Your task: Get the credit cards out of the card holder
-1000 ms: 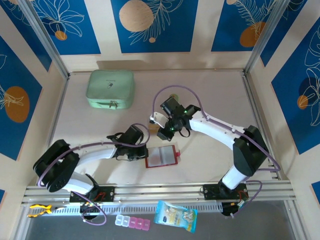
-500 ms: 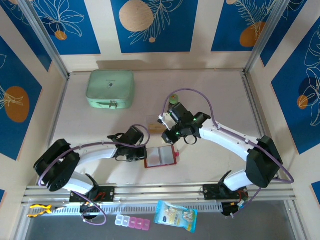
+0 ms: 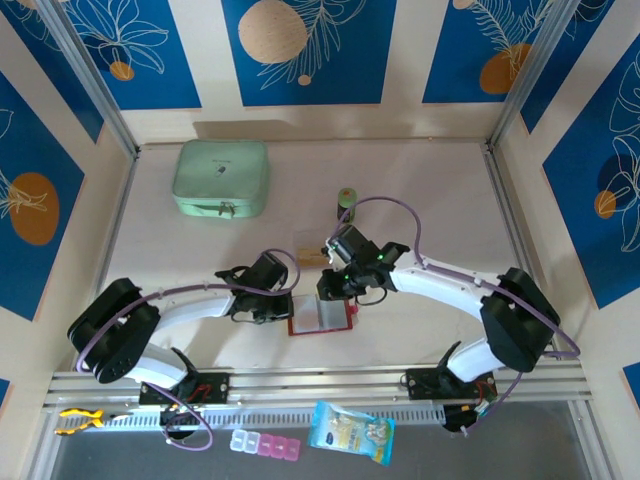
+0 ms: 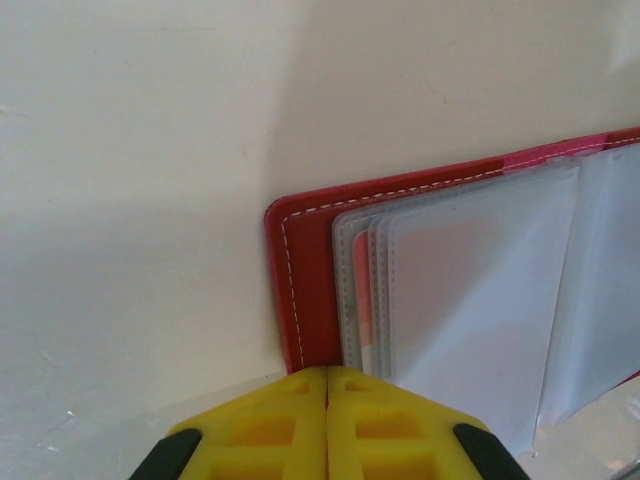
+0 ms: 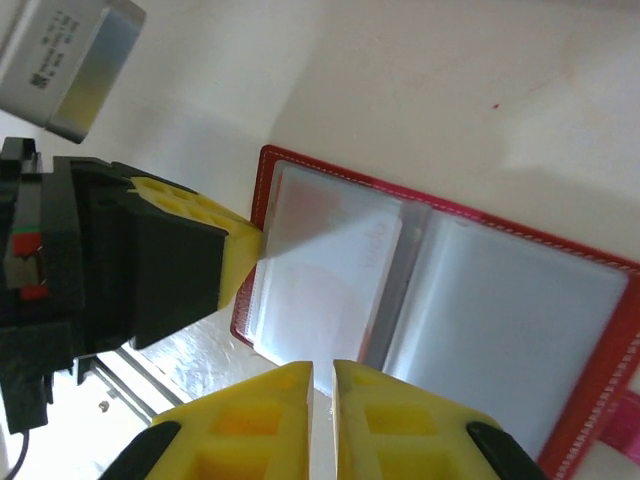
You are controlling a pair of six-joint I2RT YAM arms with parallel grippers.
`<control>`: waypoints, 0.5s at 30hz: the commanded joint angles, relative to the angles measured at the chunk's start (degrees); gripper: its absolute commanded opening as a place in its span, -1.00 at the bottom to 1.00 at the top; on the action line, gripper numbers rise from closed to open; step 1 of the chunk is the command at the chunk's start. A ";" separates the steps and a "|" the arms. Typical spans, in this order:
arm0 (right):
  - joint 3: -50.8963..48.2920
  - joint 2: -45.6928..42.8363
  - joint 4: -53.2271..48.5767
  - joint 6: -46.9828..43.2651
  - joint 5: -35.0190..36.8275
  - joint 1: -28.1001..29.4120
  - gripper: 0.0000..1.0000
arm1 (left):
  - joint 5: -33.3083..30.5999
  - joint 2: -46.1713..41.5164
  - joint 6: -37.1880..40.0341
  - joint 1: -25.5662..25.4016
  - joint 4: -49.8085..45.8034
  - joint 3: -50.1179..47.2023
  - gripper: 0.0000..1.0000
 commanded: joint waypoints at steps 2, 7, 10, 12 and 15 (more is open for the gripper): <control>0.20 3.16 1.08 6.31 -2.89 1.94 -0.66 | -2.83 -0.73 0.40 -0.16 -1.16 -0.74 -0.86; 1.62 6.39 1.27 8.63 -2.28 2.56 -0.46 | -3.48 -1.20 0.44 -0.16 -1.32 -1.29 -0.86; 2.04 7.65 2.26 9.83 -2.19 2.98 -0.42 | -3.68 -1.28 0.41 -0.20 -1.29 -1.39 -0.86; 2.53 8.75 2.43 10.39 -1.96 3.25 -0.41 | -3.77 -1.29 0.44 -0.15 -1.25 -1.34 -0.86; 3.25 10.42 2.73 10.68 -2.33 3.47 -0.42 | -3.73 -1.20 0.66 -0.15 -1.51 -1.00 -0.86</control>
